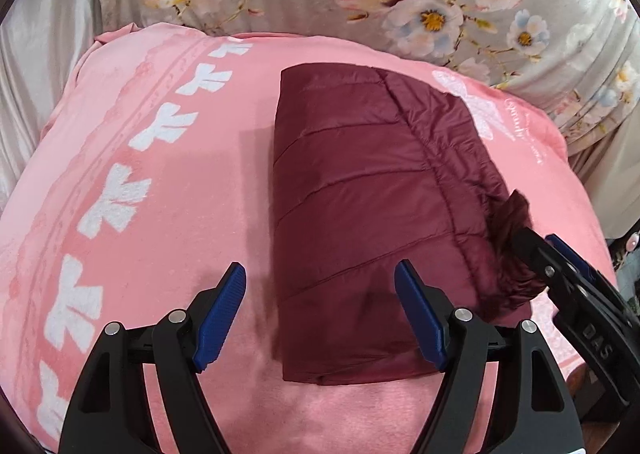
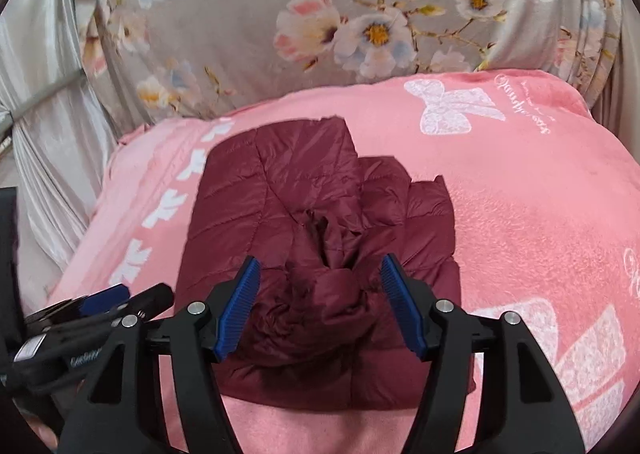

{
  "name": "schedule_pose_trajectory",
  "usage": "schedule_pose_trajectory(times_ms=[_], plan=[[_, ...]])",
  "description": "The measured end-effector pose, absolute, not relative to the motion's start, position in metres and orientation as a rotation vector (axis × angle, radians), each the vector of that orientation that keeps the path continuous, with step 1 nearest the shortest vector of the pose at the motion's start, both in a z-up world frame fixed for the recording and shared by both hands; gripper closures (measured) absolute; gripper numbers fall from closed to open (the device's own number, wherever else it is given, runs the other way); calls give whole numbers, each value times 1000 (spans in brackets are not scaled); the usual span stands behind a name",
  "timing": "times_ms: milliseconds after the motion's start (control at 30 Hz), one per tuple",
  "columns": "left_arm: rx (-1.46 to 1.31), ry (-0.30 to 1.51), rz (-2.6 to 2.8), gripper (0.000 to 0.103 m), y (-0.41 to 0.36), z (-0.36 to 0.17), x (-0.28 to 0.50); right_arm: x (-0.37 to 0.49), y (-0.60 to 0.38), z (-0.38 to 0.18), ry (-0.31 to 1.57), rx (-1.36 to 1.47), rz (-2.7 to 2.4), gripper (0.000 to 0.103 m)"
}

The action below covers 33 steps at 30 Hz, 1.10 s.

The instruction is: Fold large clothes

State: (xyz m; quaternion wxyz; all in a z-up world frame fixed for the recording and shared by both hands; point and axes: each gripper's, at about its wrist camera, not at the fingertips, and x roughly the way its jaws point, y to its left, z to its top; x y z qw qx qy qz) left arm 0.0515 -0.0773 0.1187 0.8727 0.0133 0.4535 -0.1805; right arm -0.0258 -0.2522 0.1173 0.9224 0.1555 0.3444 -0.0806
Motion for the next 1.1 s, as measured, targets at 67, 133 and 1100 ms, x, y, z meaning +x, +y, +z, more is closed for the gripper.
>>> schedule_pose_trajectory(times_ms=[67,133,1100], plan=[[57,948,-365,29,-83,114,50,-25,-259,108,733,346,-179,90],[83,946,-367,30,-88,109,47,-39,-273,106,704,420,-176,95],[299,949,-361,25,-152,40,20,-85,-301,15,805,396,-381,98]])
